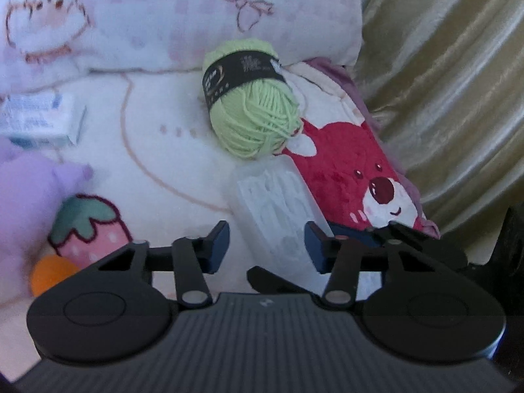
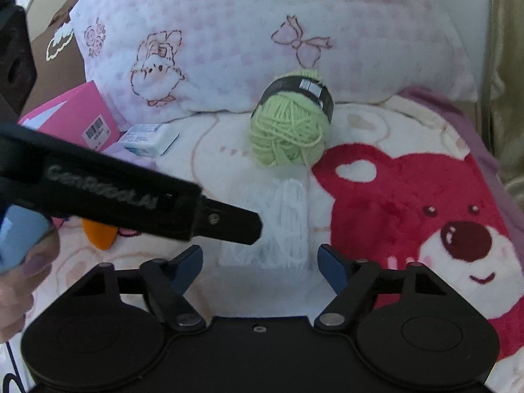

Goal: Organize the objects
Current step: 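Close the right gripper on the clear plastic box of floss picks, then lift the clear box with the right gripper and carry it toward the pink box, then lower the clear box into the pink box and open the right gripper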

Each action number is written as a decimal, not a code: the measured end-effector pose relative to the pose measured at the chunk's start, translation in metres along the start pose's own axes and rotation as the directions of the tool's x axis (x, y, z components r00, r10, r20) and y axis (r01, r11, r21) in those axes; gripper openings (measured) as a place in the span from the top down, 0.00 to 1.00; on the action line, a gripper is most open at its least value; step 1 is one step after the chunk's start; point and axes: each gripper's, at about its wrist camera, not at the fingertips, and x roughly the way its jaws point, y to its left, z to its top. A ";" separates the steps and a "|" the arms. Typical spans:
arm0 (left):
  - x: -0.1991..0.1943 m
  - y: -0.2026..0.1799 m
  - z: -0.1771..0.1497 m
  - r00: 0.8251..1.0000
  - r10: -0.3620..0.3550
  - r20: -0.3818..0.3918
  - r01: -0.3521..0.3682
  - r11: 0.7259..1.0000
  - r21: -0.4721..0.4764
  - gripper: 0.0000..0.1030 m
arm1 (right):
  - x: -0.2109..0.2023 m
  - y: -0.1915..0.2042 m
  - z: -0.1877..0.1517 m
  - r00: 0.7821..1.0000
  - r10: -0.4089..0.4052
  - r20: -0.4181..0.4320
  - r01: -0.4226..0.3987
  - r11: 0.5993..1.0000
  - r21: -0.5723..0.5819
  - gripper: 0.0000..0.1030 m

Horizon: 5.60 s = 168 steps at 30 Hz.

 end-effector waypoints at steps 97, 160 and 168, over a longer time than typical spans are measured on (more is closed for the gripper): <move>-0.136 0.023 -0.068 0.997 0.073 -0.004 -0.073 0.995 -0.072 0.68 | -0.062 0.104 -0.014 0.978 0.209 0.002 -0.207 0.969 -0.135 0.36; -0.340 0.145 -0.017 0.960 0.277 -0.032 -0.279 0.954 -0.111 0.69 | -0.062 0.327 0.099 0.943 0.309 -0.125 -0.321 0.942 -0.097 0.37; -0.308 0.208 0.016 0.955 0.273 -0.115 -0.292 0.935 -0.201 0.68 | 0.005 0.341 0.130 0.923 0.291 -0.253 -0.311 0.949 -0.044 0.37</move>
